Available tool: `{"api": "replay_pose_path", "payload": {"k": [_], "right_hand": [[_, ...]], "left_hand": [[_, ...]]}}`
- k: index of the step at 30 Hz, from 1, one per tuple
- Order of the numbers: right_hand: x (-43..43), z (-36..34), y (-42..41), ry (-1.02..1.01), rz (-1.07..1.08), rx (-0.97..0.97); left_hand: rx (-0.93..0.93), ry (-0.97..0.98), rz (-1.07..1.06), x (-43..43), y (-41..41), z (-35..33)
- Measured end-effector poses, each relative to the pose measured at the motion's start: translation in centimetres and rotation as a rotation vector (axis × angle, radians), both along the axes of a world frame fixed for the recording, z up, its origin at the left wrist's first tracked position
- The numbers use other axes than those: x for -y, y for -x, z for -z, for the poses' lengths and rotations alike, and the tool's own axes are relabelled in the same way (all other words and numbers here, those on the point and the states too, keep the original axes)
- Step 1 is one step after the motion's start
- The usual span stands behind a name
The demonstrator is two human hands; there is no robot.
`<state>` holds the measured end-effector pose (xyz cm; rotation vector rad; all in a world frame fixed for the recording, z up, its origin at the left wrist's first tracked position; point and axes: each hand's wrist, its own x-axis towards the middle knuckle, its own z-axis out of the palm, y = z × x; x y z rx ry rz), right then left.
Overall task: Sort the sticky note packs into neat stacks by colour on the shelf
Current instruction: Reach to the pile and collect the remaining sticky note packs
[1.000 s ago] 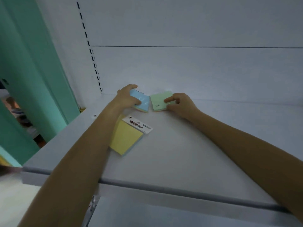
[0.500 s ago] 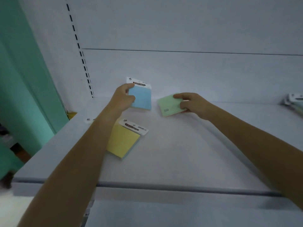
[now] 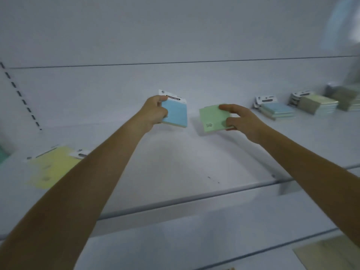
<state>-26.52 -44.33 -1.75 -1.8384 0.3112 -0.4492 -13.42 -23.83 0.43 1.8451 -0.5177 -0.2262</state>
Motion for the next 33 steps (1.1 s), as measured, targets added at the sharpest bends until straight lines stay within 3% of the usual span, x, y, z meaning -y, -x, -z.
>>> {"api": "replay_pose_path", "payload": {"k": [11,20,26,33], "right_hand": [[18.3,0.4,12.7,0.034,0.182,-0.005],[25.3,1.2,13.8,0.062,0.181,0.004],[29.2,1.3,12.0,0.040,0.180,0.029],[33.0,1.0,9.3,0.026,0.144,0.087]], "left_hand": [[-0.141,0.248,0.037,20.7,9.8,1.4],[-0.150,0.335,0.030,30.3,10.6,0.8],[-0.052,0.203,0.025,34.2,8.1,1.4],[0.100,-0.094,0.031,36.6,6.9,2.4]]}}
